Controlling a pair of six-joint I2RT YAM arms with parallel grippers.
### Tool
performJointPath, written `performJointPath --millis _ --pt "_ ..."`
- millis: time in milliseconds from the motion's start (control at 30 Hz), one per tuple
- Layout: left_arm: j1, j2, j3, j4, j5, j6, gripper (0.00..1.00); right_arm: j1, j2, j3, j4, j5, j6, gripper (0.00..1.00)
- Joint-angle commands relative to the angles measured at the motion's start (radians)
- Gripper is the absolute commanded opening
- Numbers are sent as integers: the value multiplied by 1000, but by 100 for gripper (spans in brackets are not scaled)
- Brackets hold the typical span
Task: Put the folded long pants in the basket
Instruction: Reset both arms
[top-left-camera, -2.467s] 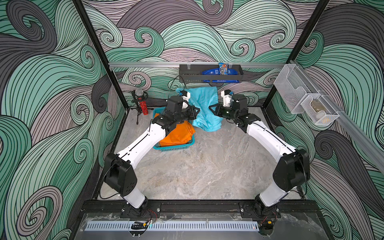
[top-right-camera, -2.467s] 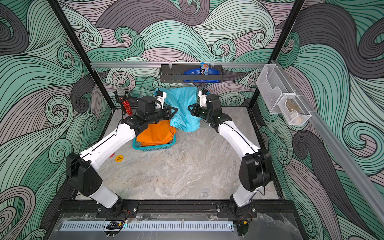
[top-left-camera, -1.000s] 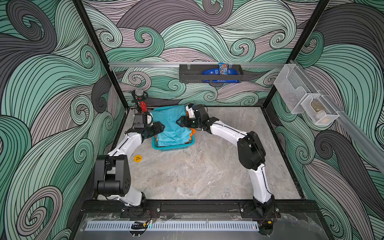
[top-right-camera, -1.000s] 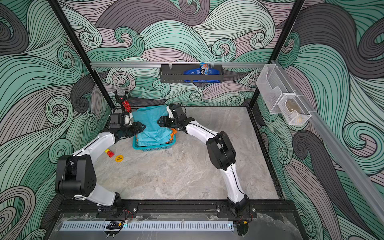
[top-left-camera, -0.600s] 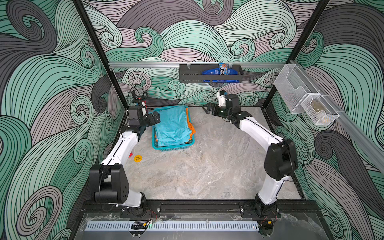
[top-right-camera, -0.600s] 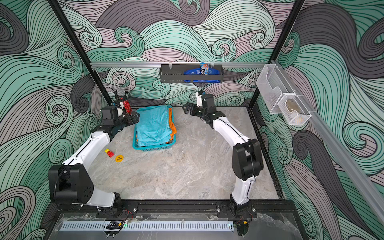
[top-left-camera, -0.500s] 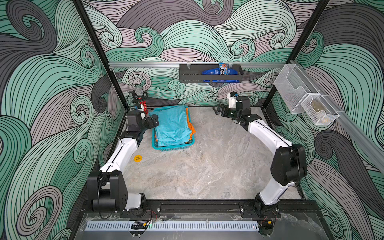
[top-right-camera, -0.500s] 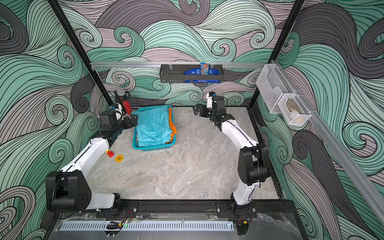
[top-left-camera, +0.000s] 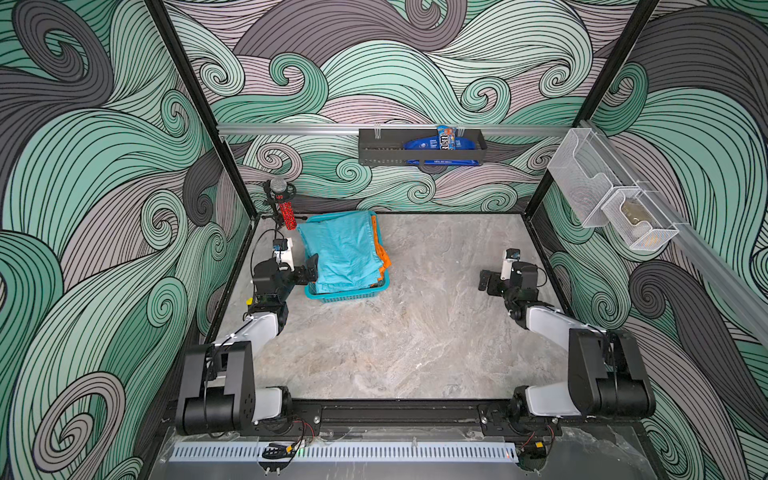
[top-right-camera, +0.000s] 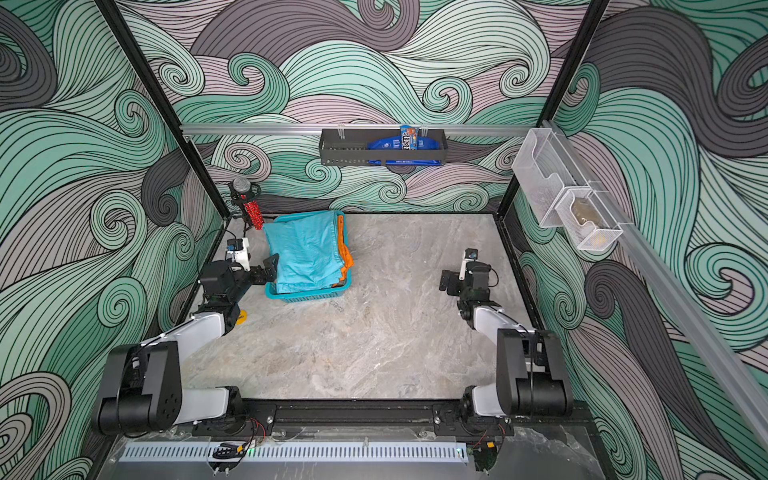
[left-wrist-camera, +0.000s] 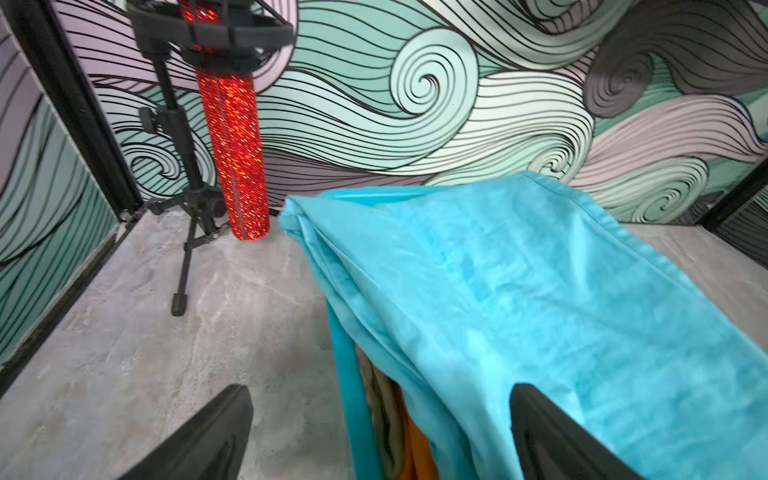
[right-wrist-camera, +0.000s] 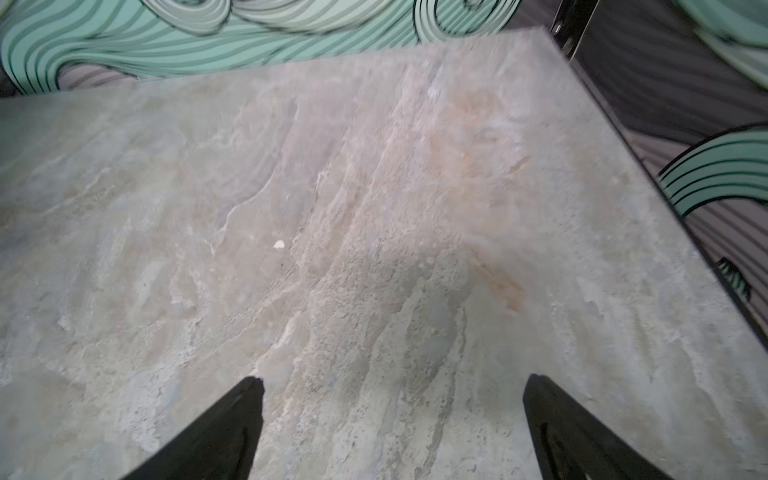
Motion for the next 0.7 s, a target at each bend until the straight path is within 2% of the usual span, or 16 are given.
performJointPath --millis 0,100,200,233,267,333,367,433,533,567,667 --pt "3 36 -80 240 76 38 99 -7 3 -149 549 61 -35 100" --pt "2 99 -141 376 53 23 99 -21 57 -202 693 43 -32 100" --pt "-4 194 -154 449 50 24 98 -21 138 -269 885 -58 -71 100" --pt "-10 218 -174 533 42 23 98 -21 153 -287 936 -91 -82 100" --pt "-12 208 -179 521 33 27 98 -22 150 -292 937 -99 -83 100" --pt "-46 159 -207 468 -78 31 99 -24 148 -282 913 -106 -83 100" --pt "-64 172 -242 530 -120 34 99 -24 153 -280 917 -109 -86 100" --pt "-71 267 -315 835 -112 50 99 -24 148 -275 896 -107 -88 100" --pt "-74 173 -252 549 -154 30 99 -23 146 -279 905 -103 -88 100" --pt "-75 189 -238 549 -143 46 99 -23 148 -280 911 -103 -86 100" --pt "-78 249 -287 746 -134 57 99 -23 148 -280 910 -103 -88 100"
